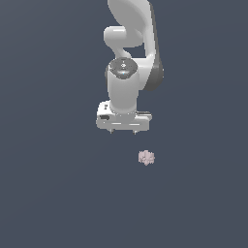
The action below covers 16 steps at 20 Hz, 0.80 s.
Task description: Pick up the object and move it to a goal position.
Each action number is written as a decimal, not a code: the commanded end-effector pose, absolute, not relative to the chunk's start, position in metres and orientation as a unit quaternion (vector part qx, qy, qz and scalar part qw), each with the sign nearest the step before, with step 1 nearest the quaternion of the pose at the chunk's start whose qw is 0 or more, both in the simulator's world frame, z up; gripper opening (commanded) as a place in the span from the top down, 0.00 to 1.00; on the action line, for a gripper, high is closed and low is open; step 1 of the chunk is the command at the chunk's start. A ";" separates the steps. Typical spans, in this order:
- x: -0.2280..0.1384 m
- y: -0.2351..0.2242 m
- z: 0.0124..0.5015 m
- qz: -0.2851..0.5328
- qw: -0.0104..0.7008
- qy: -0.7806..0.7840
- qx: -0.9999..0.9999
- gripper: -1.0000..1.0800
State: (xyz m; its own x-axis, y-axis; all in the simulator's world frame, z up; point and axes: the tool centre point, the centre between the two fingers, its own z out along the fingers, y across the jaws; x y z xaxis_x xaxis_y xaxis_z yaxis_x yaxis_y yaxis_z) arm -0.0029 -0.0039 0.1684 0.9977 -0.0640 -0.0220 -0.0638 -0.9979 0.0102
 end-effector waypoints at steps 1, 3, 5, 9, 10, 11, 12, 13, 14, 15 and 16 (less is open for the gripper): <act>-0.003 -0.004 0.168 -0.011 0.005 -0.032 0.999 0.04; -0.004 -0.001 0.167 -0.013 0.004 -0.031 0.999 0.04; -0.006 0.007 0.162 -0.018 0.003 -0.029 0.999 0.04; -0.013 0.025 0.150 -0.029 0.001 -0.025 0.999 0.04; -0.014 0.026 0.149 -0.029 0.001 -0.024 0.999 0.04; -0.014 0.026 0.149 -0.029 0.001 -0.024 0.999 0.04; -0.014 0.025 0.150 -0.029 0.001 -0.025 0.999 0.04; -0.013 0.025 0.150 -0.029 0.001 -0.024 0.999 0.04; -0.013 0.025 0.150 -0.029 0.001 -0.022 0.999 0.04; -0.013 0.025 0.150 -0.029 0.001 -0.020 0.999 0.04; -0.013 0.026 0.149 -0.029 0.001 -0.017 0.999 0.04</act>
